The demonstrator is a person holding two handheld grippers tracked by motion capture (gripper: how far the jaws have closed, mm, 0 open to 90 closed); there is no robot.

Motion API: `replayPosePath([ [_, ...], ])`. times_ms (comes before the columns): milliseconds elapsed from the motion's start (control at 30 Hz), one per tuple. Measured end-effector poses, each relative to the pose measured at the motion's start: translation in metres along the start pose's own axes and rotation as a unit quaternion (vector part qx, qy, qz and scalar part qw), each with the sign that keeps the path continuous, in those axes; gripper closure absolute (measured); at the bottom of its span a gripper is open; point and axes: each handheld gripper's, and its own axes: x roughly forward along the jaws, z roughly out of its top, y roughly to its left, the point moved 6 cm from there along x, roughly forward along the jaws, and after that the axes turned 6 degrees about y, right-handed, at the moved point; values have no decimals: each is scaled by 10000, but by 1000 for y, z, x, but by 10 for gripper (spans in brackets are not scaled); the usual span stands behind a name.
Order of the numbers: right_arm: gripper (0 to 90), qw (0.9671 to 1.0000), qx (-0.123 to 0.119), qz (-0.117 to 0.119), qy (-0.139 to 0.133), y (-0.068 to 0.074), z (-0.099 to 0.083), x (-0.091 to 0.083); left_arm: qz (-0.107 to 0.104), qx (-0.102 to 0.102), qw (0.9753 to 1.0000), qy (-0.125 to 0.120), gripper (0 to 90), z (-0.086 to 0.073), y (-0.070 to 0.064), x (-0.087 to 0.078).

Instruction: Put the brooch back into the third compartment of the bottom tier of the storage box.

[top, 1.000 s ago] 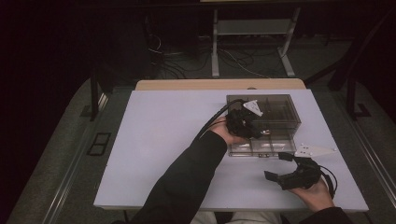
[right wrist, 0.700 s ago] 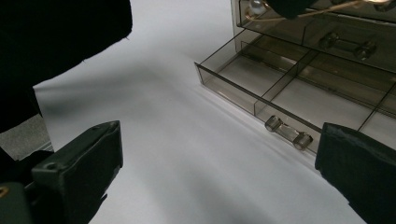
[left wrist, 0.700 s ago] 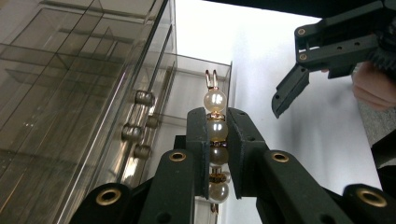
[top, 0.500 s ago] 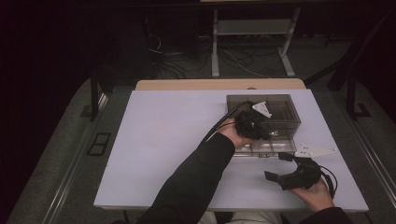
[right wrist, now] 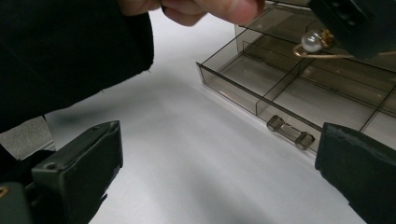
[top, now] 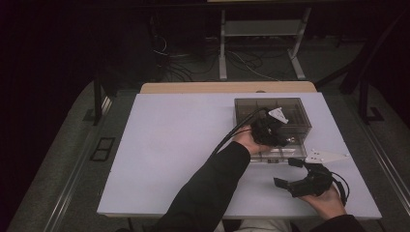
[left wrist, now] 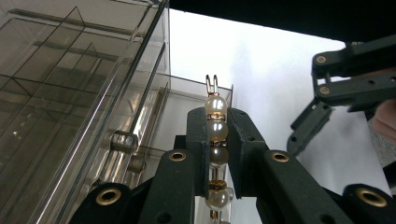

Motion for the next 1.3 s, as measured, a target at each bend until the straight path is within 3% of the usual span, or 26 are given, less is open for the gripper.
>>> replayPosePath([
  [500, 3, 10000, 8, 23, -8, 1, 0, -1, -134, -74, 9999, -53, 790, 3, -3, 33],
  [867, 3, 10000, -3, 41, -19, 1, 0, -1, -75, -121, 9998, -171, 788, 5, -2, 52],
  [1000, 3, 10000, -5, 50, -16, 1, 0, -2, -6, -162, 9997, -206, 783, 5, 1, 54],
  [1167, 3, 10000, 5, 53, -32, 1, 0, -2, -84, -287, 9992, -261, 727, 6, 1, 51],
  [1300, 3, 10000, 11, 52, -34, 1, 0, -2, -83, -251, 9994, -238, 688, 7, -2, 44],
])
